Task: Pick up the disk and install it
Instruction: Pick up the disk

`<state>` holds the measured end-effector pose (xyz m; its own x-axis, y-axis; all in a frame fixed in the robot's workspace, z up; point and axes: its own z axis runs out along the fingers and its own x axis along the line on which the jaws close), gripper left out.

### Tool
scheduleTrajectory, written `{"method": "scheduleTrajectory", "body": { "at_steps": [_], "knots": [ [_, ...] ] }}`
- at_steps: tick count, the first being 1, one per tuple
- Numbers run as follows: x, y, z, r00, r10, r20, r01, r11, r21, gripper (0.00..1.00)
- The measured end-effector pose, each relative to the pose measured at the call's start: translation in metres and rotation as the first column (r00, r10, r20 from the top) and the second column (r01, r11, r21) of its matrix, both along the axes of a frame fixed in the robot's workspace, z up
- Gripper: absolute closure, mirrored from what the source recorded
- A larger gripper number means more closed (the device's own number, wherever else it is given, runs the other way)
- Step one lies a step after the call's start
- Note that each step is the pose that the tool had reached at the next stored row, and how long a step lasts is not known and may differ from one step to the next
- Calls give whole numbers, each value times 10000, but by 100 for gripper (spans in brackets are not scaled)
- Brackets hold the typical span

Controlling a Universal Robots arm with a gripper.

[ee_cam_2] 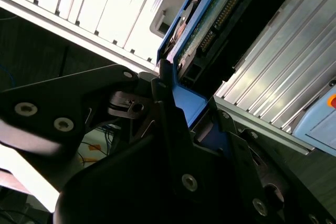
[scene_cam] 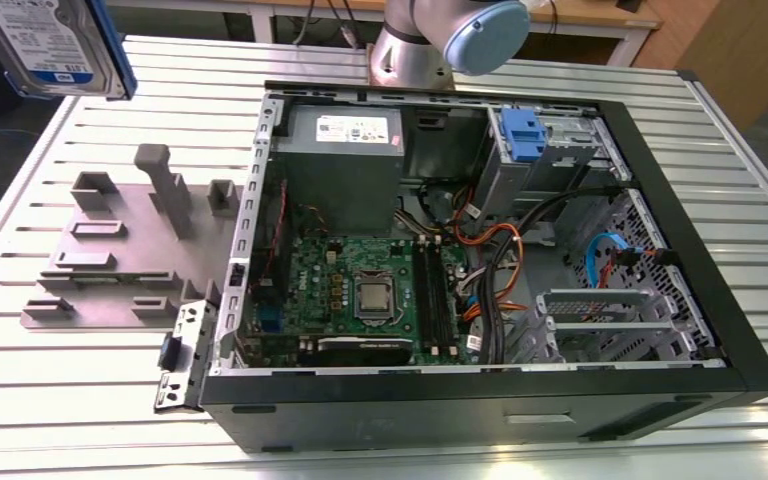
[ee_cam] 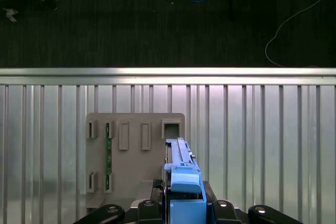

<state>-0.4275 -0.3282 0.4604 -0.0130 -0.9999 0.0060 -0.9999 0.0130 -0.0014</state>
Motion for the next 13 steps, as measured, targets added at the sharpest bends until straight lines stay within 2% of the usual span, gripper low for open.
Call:
{"method": "scheduleTrajectory", "body": {
  "at_steps": [6,13],
  "knots": [
    [0,0,17,10000,0,0,0,10000,0,64],
    [0,0,82,10000,1,1,-1,10000,0,64]
  ]
}}
